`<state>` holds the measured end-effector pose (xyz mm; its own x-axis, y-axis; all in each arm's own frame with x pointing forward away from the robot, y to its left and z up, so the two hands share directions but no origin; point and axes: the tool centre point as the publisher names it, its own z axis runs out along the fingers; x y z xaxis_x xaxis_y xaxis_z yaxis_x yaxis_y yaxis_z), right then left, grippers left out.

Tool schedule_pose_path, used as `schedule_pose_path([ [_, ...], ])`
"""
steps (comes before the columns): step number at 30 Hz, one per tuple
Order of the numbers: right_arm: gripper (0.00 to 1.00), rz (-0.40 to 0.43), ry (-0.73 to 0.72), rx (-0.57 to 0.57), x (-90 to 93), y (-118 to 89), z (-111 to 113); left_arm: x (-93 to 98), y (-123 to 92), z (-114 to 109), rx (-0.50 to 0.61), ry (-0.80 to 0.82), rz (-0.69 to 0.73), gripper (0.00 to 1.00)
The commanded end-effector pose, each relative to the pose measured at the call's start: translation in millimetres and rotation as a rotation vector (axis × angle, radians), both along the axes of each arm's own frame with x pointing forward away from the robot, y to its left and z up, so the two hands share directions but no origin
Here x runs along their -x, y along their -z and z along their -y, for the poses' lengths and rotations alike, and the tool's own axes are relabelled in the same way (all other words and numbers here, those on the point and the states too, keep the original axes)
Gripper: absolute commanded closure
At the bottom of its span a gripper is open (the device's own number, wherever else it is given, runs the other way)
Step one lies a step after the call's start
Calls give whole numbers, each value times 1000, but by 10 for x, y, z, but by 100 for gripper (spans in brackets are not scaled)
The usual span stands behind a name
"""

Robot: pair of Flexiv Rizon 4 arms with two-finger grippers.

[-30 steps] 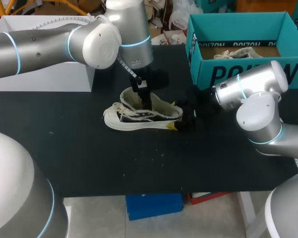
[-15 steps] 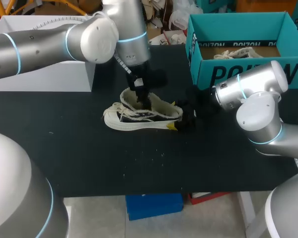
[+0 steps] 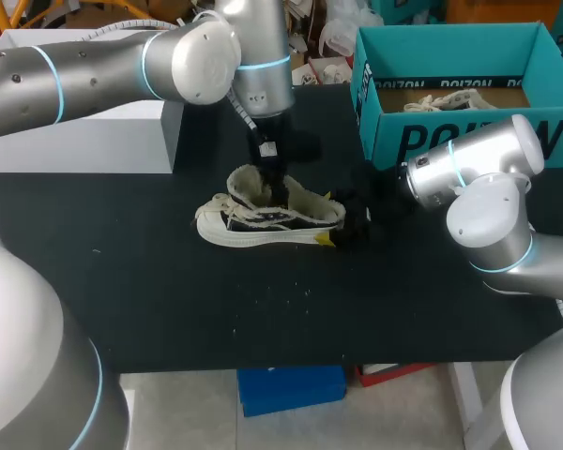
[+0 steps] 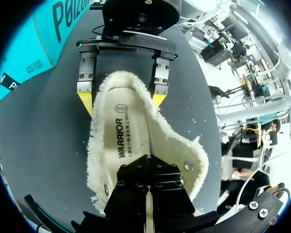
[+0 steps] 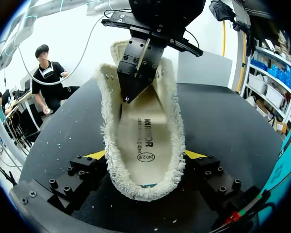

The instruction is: Take the shoe out of the shoebox, open the shoe tongue, remove and reinsert the insole, then place the shoe into the shoebox

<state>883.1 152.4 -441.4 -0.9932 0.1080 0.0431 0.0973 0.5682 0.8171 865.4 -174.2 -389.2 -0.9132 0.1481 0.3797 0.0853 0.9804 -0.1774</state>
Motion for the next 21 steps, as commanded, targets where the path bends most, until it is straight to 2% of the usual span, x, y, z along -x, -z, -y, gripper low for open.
schedule_pose_path([
  [1, 100, -1, 1, 2, -3, 36, -1, 20, 93, -6, 6, -18, 6, 100],
  [9, 100, -1, 1, 2, -3, 36, -1, 49, 230, -7, 20, -55, -6, 100],
  [21, 100, -1, 1, 2, -3, 36, -1, 112, 309, 71, 40, -37, -23, 100],
])
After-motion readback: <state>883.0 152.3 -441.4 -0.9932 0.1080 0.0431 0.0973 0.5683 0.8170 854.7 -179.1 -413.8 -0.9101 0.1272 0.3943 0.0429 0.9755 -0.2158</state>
